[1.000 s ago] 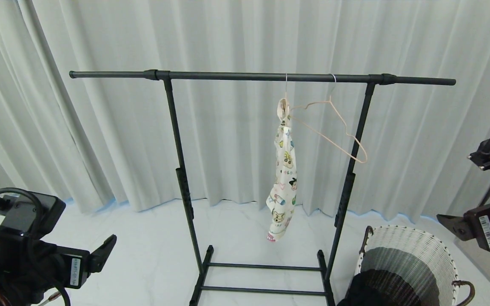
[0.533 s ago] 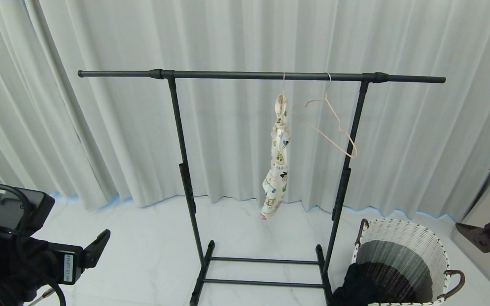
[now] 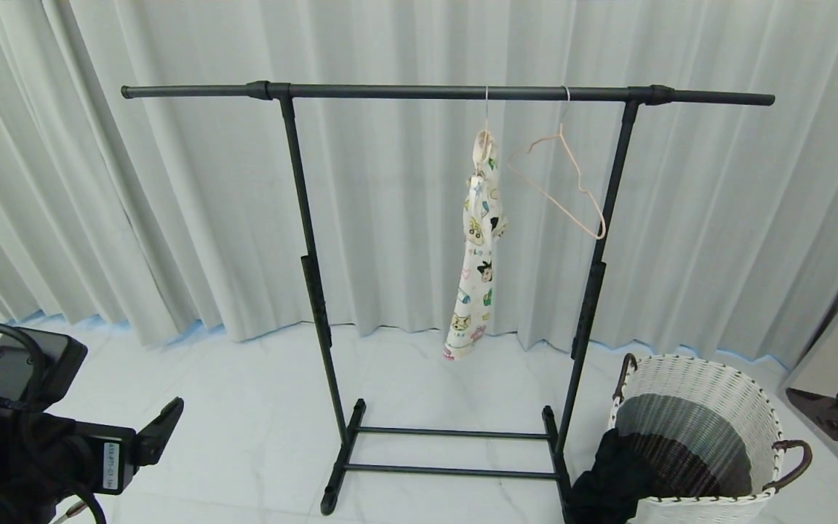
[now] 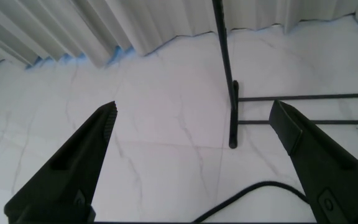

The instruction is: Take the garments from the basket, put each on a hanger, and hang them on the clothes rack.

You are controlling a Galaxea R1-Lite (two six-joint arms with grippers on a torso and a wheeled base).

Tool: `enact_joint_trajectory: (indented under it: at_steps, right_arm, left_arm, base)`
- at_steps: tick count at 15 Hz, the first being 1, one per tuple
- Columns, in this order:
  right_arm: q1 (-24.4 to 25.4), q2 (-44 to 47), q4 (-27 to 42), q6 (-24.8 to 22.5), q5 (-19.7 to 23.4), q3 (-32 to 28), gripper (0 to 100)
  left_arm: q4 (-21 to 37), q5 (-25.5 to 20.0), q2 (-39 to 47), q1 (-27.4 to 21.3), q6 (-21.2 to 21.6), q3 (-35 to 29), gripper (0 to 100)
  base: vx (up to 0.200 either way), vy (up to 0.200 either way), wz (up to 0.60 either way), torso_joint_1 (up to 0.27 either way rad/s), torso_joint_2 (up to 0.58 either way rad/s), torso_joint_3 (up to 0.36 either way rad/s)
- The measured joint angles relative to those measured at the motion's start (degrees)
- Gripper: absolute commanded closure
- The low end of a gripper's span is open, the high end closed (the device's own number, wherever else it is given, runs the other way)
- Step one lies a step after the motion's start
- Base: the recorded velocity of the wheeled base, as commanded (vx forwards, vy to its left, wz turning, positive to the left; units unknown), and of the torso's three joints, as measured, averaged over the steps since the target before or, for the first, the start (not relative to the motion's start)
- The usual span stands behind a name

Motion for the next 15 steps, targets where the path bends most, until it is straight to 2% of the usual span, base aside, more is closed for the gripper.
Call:
enact_joint_trajectory:
  at_steps: [10, 13, 15]
  right_arm:
    - [-0.6, 0.0, -0.3, 0.2, 0.0, 3.3, 0]
    - [-0.7, 0.1, -1.7, 0.1, 0.0, 5.1, 0]
    - [-1.2, 0.1, -5.6, -0.1, 0.1, 8.2, 0]
  left_arm:
    - [0.0, 0.0, 0.3, 0.0, 0.0, 0.9, 0]
    - [0.0, -0.1, 0.4, -0.2, 0.0, 1.0, 0]
    - [0.0, -0.1, 0.4, -0.2, 0.0, 1.0, 0]
  base:
    - [0.0, 0.0, 0.0, -0.157, 0.46, 0.304]
    - [0.0, 0.0, 0.0, -0.049, 0.19, 0.126]
    - [0.0, 0.0, 0.0, -0.009, 0.03, 0.021]
